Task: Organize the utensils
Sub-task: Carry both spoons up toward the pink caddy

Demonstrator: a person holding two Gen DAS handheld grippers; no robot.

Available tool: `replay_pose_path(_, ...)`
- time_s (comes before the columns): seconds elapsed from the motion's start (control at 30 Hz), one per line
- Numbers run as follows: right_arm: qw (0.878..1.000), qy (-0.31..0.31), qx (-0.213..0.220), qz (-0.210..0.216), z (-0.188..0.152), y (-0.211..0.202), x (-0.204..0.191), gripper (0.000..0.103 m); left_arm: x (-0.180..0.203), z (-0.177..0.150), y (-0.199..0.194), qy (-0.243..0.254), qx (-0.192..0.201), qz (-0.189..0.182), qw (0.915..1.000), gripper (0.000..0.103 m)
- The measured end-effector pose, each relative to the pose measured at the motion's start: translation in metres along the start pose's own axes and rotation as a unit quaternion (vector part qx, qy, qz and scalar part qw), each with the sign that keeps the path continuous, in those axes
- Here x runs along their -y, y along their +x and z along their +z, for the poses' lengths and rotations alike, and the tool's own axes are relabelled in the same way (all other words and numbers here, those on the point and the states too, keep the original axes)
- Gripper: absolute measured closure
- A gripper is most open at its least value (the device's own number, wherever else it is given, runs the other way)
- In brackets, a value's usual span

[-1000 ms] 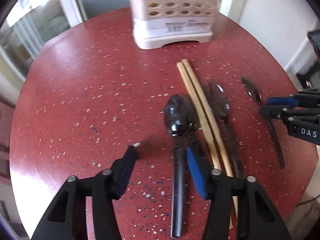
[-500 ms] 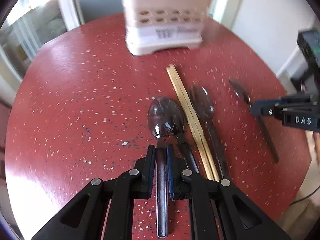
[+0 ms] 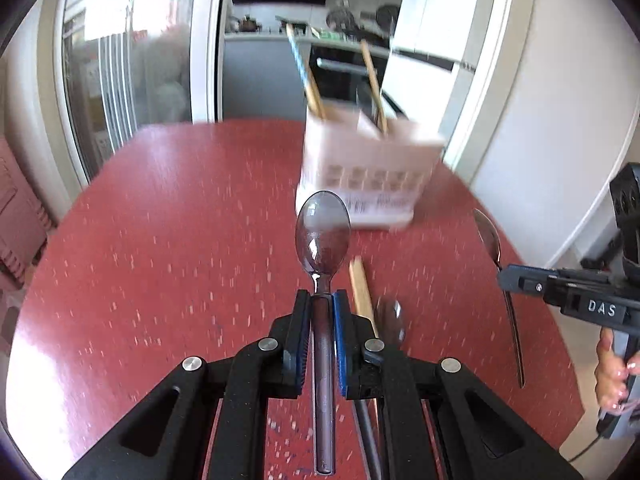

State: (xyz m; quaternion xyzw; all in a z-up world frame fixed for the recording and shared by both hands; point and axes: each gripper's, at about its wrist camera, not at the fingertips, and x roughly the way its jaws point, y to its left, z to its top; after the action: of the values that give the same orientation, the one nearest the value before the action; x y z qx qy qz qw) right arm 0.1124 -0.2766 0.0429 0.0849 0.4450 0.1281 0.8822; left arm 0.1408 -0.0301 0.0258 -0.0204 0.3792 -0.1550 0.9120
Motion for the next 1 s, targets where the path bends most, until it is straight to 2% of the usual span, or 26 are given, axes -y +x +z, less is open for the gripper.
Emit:
replay_pose_path(0.2,0.997,-0.016,0.071,0.01,0.027,-0.018,-0.012,0.091,0.005,0.042,-0.008,-0.014,0.056,-0.007,0.9983,0.062)
replay_pose_path(0.47,0.992,-0.014,0.121,0.023,0.08,-0.02,-0.016,0.091,0.002,0.097,-0.001,-0.037,0.106,-0.024,0.9934,0.062)
replay_pose_path(0.8,0.981,-0.019,0.19,0.028,0.156,-0.002,-0.015,0.091,-0.001,0.166,0.037,-0.053,0.152,-0.017,0.9867,0.062)
replay_pose_path(1.0,0.971,-0.046,0.236,-0.002,0.183,0.018,-0.015,0.091,0.001,0.186,0.067,-0.052,0.181,0.004,0.9821,0.062)
